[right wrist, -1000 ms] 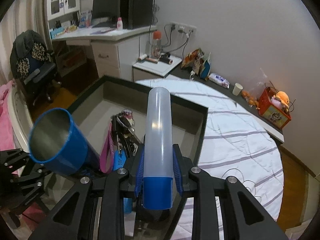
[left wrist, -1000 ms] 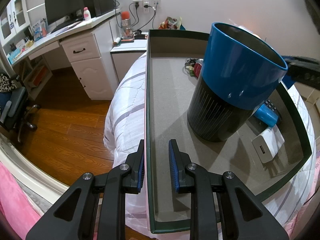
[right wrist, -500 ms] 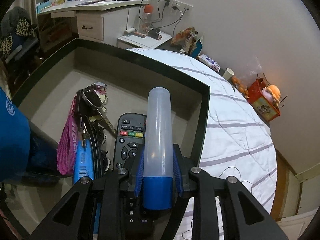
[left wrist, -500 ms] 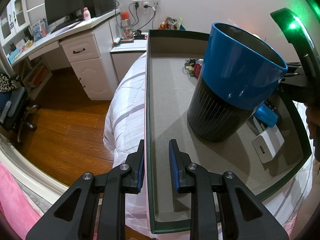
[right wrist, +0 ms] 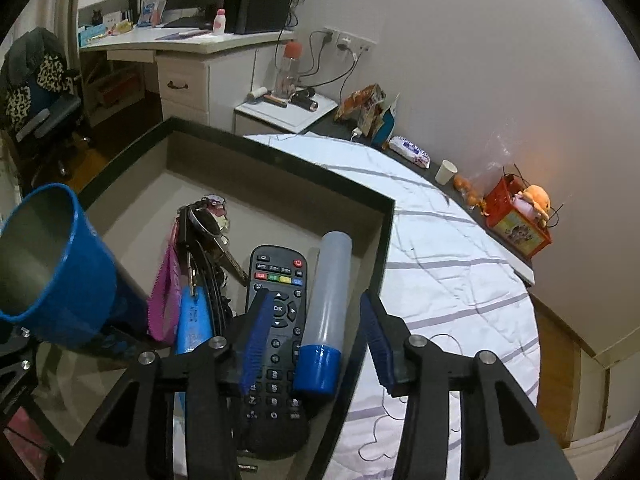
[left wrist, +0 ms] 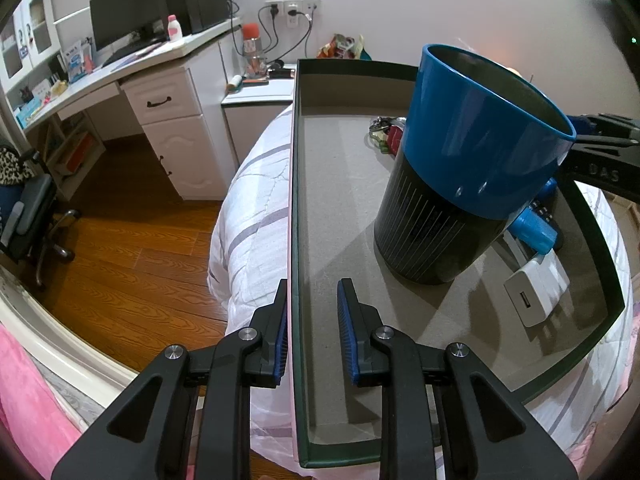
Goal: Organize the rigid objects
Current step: 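Lower the clear bottle into the tray beside the remote and open the right gripper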
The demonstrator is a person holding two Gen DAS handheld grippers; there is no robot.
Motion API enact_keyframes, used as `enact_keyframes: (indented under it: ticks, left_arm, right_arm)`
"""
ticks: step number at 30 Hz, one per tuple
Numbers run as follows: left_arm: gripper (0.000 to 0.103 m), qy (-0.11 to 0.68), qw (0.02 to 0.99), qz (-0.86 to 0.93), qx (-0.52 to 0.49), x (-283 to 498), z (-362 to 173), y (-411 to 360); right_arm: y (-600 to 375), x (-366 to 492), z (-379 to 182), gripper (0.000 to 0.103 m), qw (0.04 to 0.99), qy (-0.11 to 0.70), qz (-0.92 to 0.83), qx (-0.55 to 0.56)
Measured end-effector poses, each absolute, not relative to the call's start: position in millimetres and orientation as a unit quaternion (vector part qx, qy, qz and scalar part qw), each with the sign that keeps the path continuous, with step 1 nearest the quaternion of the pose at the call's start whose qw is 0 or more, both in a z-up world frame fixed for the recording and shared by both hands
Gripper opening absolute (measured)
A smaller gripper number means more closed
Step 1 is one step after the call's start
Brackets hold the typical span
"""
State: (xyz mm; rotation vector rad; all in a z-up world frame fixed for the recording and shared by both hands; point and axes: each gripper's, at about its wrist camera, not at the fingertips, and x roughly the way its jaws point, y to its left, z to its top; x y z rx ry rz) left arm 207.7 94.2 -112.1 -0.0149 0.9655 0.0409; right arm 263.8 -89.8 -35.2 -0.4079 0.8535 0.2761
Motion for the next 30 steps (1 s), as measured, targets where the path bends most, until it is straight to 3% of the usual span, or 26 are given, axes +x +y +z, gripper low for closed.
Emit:
enact_keyframes:
  ticks: [17,25,26,27,28,30]
  left_arm:
    - [0.021,0.464,0.885,0.019,-0.007,208.3,-111.2,93.4]
    - [0.022,0.464,0.885,0.020,-0.007,208.2,-111.0,92.8]
    - [0.022,0.464,0.886,0.020,-0.007,208.1,-110.9,93.2]
    - [0.022,0.464,0.886,0.020,-0.008,208.1,-111.1,93.1]
    - [0.022,0.464,0.886,0.020,-0.008,208.3,-110.9,92.4]
    - [0.022,0.464,0.885,0.020,-0.008,208.0,-110.8,92.6]
  right_arm:
    - [-95.7,239.3,-36.1,0.048,0.873,0.417,0.178,-0.179]
    - [-76.4,231.2,-61.1,0.048,0.851,0.422,0.140,-0.279]
    - [-74.1,231.4,-65.0,0.050,0.848,0.425,0.139,-0.286]
    - [-71.3,231.5,-68.5,0.060,0.845,0.428,0.139,-0.289]
    - [-67.0,230.0,-71.0,0.064,0.843,0.427,0.144,-0.293]
    - [-59.3,224.2,-72.2,0.065,0.841,0.424,0.161,-0.295]
